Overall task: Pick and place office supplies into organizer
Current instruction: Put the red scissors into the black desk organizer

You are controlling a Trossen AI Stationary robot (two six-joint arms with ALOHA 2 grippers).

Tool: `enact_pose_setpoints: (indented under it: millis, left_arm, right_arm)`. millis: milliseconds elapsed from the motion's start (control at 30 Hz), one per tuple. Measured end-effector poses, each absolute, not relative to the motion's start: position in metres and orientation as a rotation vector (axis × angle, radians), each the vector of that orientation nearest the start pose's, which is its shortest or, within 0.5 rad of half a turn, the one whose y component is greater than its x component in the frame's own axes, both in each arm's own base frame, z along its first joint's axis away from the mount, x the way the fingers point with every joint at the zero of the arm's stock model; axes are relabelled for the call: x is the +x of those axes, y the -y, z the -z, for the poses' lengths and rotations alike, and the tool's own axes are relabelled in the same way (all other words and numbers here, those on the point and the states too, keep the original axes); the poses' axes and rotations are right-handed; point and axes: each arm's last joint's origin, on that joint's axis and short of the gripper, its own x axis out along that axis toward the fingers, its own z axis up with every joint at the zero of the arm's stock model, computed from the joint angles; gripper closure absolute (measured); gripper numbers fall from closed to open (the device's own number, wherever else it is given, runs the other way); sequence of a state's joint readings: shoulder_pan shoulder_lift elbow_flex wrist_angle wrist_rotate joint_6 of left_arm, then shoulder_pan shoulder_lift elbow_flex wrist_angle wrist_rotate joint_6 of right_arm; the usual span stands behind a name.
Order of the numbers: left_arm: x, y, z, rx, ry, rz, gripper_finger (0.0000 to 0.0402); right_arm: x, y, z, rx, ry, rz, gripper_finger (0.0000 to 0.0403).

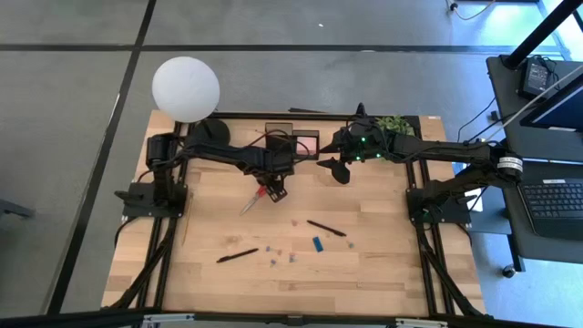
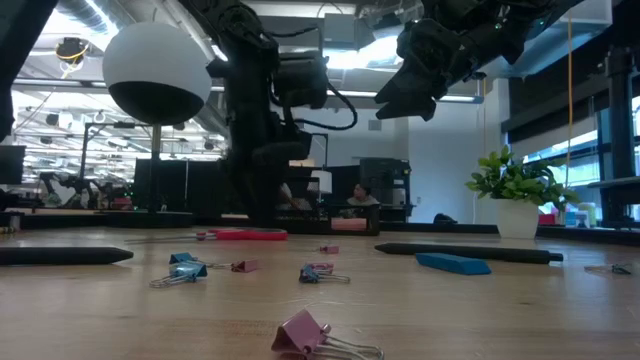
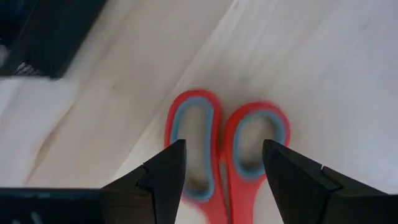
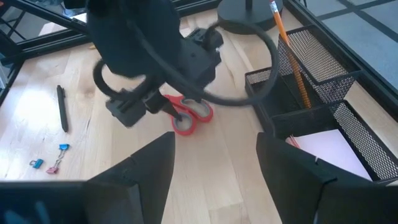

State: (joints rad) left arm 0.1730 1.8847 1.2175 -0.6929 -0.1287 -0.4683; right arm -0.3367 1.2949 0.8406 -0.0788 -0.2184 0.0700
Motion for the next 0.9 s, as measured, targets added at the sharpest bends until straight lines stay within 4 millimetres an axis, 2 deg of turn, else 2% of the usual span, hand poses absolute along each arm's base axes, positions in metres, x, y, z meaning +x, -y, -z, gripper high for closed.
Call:
enact_pose_setpoints:
  millis: [367,900]
  left_arm:
    - [0.349,-0.064,-0.133,-0.446,-1.354,-0.561,0.0202]
    - [0.348,-0.064,-0.132,-0.419,-1.365,-0.547,0.0290]
  right_arm:
    - [0.264,0.086,-0.255,0.215,-0.511,0.133,0.0174]
    - [0.264,0.086,-0.255,0.215,-0.510,0.134,0.0174]
